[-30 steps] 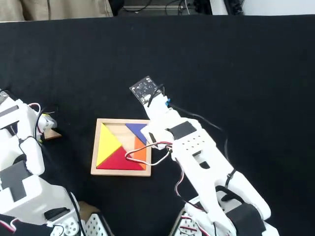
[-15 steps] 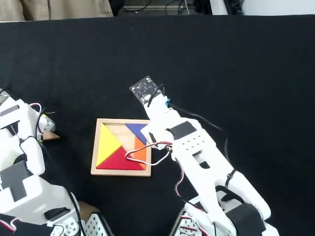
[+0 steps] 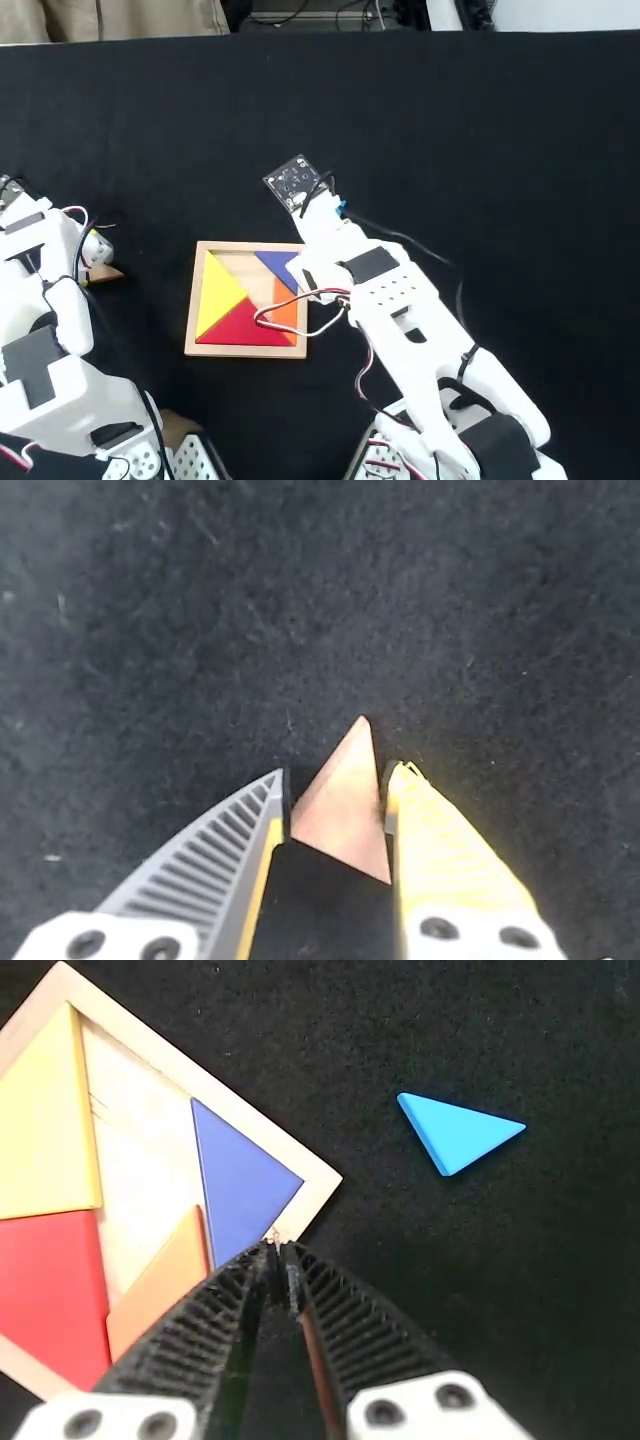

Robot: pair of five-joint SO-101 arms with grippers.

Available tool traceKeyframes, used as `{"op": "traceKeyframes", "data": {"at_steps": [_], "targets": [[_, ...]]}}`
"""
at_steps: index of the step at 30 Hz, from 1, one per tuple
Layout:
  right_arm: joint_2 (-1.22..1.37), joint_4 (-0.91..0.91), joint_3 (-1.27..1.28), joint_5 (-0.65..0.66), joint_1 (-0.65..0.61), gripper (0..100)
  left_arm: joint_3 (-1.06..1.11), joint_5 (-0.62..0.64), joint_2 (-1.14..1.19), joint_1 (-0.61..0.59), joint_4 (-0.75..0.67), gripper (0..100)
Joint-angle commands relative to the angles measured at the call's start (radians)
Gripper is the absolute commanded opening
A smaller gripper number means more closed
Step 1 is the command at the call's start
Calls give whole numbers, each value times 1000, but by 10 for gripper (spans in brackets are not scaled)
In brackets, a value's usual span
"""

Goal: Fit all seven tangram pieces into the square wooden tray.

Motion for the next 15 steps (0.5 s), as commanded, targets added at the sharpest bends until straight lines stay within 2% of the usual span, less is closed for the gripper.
{"op": "traceKeyframes", "data": {"at_steps": [1, 10, 15], "targets": [[-33, 5, -2, 9, -14, 15, -38, 0, -3, 18, -14, 177], [-33, 5, -2, 9, -14, 15, -42, 0, -3, 19, 14, 172], [-33, 5, -2, 9, -14, 15, -38, 0, -3, 28, 14, 90]]}}
